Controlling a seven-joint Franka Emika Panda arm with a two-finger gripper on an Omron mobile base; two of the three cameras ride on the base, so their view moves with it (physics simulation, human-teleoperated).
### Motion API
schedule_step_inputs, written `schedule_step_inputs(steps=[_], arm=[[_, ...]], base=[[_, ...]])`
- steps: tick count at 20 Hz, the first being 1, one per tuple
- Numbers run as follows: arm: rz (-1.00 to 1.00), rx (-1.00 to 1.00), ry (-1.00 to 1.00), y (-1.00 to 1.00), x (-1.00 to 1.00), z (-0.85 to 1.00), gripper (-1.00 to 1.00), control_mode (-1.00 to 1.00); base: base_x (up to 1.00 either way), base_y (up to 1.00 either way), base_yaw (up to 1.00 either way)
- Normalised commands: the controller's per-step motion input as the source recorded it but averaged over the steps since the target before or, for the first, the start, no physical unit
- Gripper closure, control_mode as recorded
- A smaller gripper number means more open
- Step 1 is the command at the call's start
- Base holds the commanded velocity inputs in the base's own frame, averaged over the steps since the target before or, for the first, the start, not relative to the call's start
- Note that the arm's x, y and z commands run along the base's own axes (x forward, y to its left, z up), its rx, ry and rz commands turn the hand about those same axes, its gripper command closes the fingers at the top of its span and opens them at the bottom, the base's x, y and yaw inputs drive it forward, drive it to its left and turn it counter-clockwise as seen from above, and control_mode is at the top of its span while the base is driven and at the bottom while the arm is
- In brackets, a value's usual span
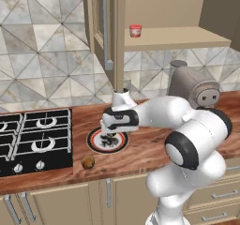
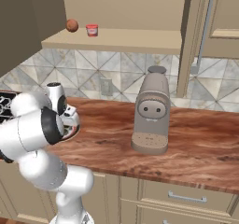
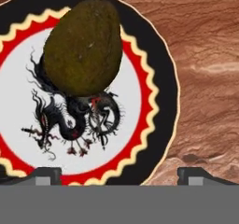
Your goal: Pick the avocado and bread from the counter and place them on the plate. Then pick the jam from the cabinet and place it next to the plate. Lastly close the cabinet door.
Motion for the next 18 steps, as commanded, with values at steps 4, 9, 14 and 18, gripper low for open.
schedule_step_inputs(steps=[4, 9, 14, 18], arm=[[-0.01, 0.05, 0.00, -0.21, -0.55, 0.00, -1.00, -1.00], [0.00, 0.03, -0.03, 0.15, -0.38, 0.19, -1.00, -1.00], [0.00, 0.02, -0.06, 0.26, -0.39, 0.24, -1.00, -1.00], [0.00, 0.02, -0.06, 0.23, -0.31, 0.24, -1.00, -1.00]], base=[[0.00, 0.00, 0.00], [0.00, 0.00, 0.00], [0.00, 0.00, 0.00], [0.00, 0.00, 0.00]])
